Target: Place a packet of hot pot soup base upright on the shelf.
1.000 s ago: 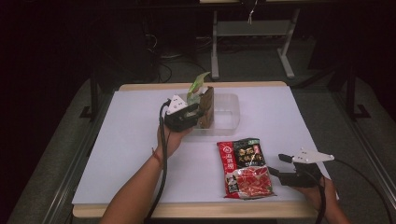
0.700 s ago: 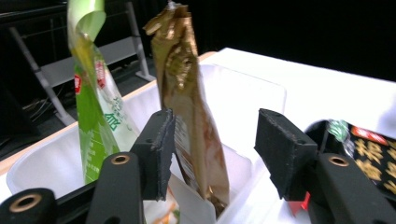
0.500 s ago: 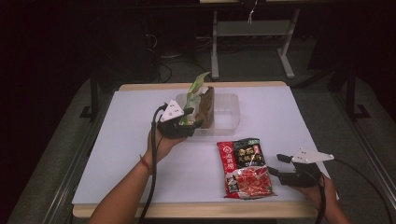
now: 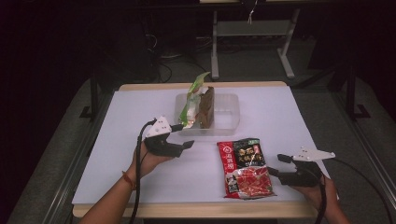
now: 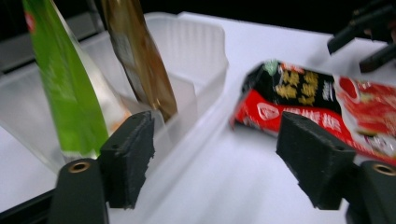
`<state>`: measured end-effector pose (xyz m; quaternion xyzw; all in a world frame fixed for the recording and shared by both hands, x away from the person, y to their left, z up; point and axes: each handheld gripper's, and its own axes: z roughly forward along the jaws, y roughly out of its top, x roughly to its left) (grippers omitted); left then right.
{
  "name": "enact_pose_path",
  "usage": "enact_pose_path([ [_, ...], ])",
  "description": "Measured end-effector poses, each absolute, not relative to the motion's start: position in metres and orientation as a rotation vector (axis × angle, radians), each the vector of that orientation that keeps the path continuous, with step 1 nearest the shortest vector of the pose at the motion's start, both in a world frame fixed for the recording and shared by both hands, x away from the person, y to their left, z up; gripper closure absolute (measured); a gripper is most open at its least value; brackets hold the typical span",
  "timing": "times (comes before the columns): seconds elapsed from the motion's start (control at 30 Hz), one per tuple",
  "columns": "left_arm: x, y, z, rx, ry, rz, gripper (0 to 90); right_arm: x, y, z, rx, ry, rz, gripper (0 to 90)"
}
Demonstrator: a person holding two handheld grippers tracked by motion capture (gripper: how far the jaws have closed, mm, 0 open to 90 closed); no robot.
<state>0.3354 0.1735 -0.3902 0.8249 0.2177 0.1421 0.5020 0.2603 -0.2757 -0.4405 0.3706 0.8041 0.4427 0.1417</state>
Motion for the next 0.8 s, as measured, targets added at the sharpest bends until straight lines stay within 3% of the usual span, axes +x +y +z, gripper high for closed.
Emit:
enact_pose_path([
  [0.27,0.340,0.165,-0.415,2.080,0.538,0.258,28.9,0.253,-0.275,-0.442,1.062,2.369,1.289,30.9],
  [0.8,0.349,0.132,-0.436,2.081,0.553,0.021,29.0,0.253,-0.265,-0.449,1.097,2.535,1.343,29.8],
])
